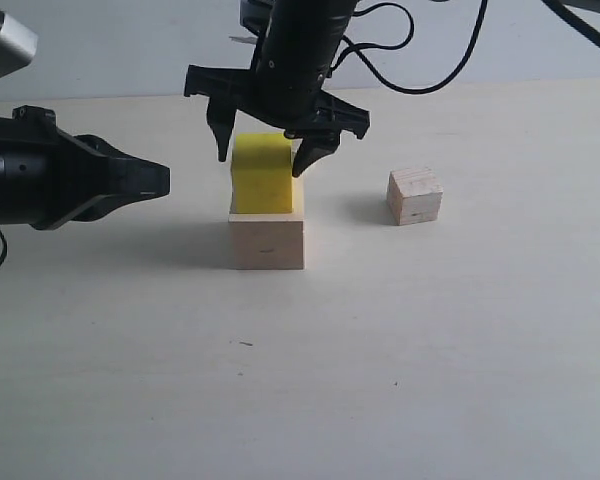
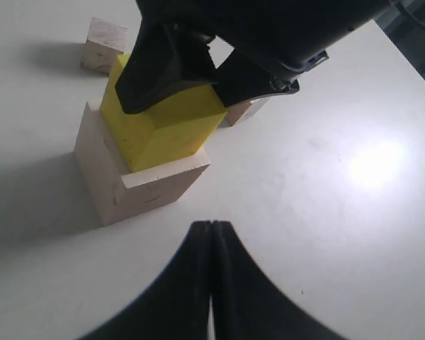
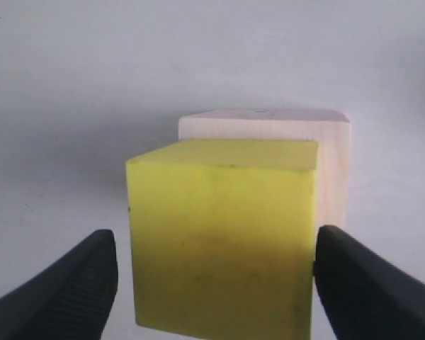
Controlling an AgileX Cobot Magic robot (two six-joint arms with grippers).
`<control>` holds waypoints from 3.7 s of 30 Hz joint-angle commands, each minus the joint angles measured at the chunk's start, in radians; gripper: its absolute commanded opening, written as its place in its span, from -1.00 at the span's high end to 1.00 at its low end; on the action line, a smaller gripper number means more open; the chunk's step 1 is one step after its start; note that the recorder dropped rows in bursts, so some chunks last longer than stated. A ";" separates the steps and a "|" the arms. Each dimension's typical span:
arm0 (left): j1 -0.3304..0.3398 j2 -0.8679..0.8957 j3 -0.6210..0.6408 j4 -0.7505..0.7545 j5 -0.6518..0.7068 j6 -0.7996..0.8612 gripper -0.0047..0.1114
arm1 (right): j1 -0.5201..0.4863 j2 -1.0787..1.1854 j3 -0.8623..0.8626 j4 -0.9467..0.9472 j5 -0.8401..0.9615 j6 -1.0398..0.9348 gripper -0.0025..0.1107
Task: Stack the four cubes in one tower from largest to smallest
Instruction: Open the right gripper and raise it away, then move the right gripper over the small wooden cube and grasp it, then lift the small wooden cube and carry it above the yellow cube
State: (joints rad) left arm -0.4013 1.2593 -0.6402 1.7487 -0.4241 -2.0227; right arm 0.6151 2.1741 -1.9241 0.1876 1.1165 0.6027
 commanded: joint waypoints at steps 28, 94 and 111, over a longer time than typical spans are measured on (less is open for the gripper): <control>-0.007 -0.007 0.003 -0.004 -0.003 0.005 0.92 | -0.014 -0.198 0.003 -0.607 0.105 -0.269 -0.24; -0.007 -0.007 0.003 -0.004 -0.038 0.024 0.92 | -0.319 -0.061 -0.054 0.043 0.105 -0.435 0.96; -0.007 -0.007 0.003 -0.004 -0.007 0.004 0.92 | -0.058 -0.203 -0.058 0.032 0.105 -0.263 0.96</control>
State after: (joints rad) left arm -0.4013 1.2593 -0.6402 1.7487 -0.4442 -2.0153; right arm 0.5470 1.9822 -1.9750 0.2255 1.2231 0.2871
